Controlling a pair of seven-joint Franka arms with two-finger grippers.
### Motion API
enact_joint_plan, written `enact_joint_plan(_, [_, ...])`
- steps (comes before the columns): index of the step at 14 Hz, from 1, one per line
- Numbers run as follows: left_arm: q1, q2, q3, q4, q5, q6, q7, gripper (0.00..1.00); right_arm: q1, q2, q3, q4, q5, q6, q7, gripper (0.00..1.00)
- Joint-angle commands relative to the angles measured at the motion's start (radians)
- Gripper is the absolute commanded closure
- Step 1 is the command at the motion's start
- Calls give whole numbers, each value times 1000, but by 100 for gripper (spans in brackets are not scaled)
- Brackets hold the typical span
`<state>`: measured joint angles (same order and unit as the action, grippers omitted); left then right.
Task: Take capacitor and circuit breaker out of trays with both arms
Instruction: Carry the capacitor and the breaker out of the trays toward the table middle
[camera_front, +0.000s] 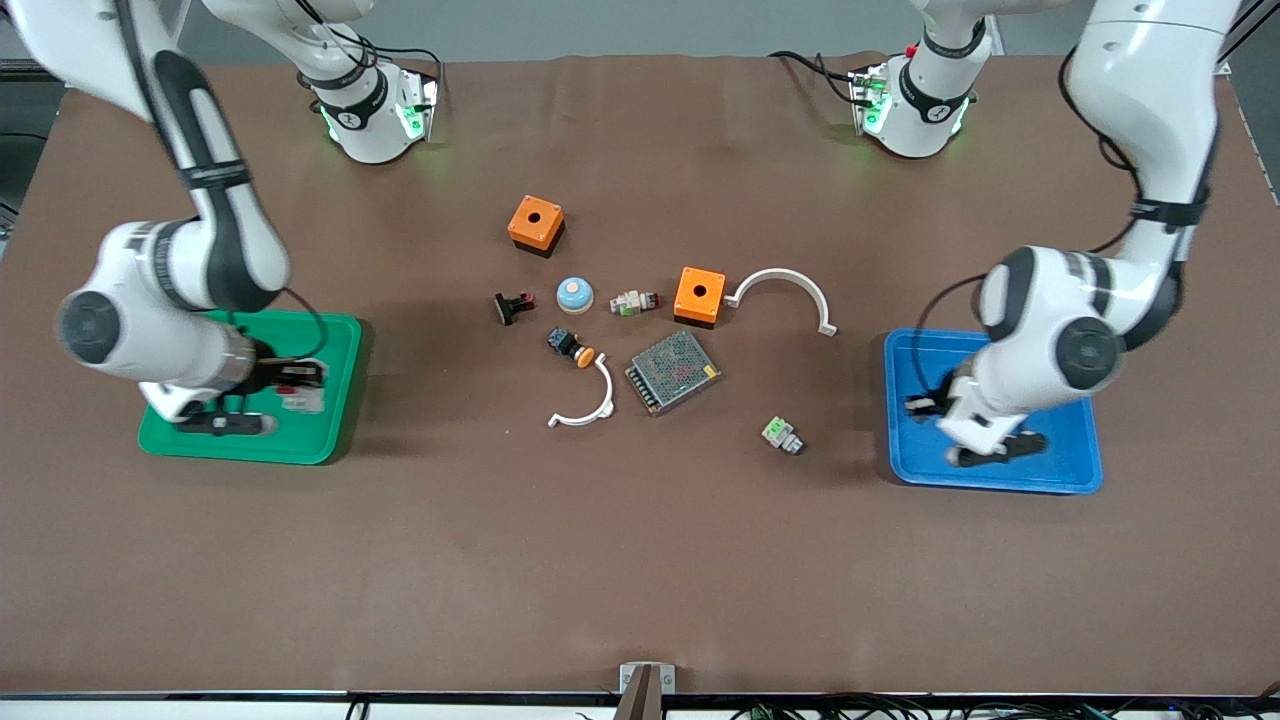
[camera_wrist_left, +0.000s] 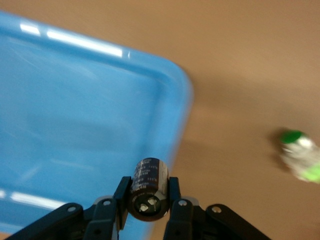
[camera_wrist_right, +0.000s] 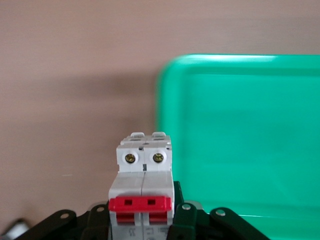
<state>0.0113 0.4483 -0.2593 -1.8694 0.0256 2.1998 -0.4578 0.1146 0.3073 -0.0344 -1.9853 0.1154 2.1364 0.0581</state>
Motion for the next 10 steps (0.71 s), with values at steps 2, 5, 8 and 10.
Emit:
enact_joint_plan(2, [-108,30,-21,-16,17,1,-204,99,204,7,-9,-10,61,74,228,100])
enact_joint_plan(5, [-171,56,-25,-17,13,12,-278,99,322,53,-9,-9,61,187,319,100])
enact_joint_plan(8, [-211,92,-25,-24,4,12,-337,98,388,127,-9,-6,61,295,378,100])
enact_joint_plan(10, [-246,113,-26,-25,4,23,-384,95,407,164,-9,-4,63,333,378,100])
